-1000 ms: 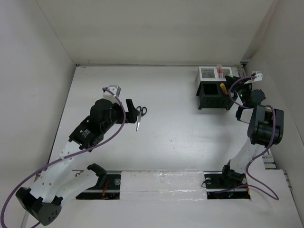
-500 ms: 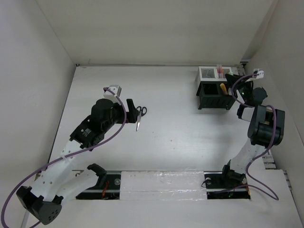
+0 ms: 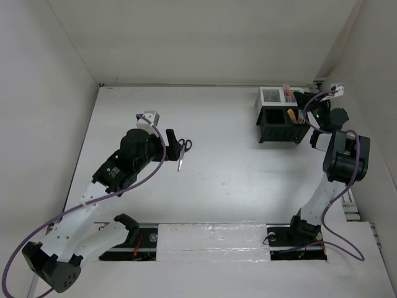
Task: Sort the stationery into containers
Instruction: Place the pen in the storage box.
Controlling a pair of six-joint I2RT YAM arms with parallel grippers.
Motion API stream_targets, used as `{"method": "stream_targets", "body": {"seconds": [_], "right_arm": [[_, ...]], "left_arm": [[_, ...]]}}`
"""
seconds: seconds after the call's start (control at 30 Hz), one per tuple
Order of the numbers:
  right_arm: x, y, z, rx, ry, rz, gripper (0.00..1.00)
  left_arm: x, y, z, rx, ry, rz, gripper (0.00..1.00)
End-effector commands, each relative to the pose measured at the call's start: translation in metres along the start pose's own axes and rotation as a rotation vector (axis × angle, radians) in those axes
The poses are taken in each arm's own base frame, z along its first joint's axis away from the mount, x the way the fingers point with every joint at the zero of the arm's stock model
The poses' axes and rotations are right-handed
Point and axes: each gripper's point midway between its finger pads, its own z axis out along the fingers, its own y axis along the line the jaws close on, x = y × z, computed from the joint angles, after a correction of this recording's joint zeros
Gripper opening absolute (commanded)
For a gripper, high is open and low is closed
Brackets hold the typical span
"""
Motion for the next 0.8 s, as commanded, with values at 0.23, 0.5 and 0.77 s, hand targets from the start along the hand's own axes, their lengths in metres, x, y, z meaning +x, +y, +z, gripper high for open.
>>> {"method": "stream_targets", "body": {"seconds": [0.23,0.5,0.77], "right_arm": [[-0.049,0.042,-0.003,-0.266,-0.227,-0.301,0.00],[-0.045,0.046,-0.014,-0.255,-0.206,-0.319,0.00],[-0.054,0.054,-0.026,-0.234,-0.215,-0.361,0.08]], "left_arm": [[0.000,-0.010,0.003,0.043,0.008,0.007,1.00],[0.002,-0.013,0.003,0.060,0.015,0.016,1.00],[0.000,-0.015,0.003,0.072,0.011,0.015,1.00]]}}
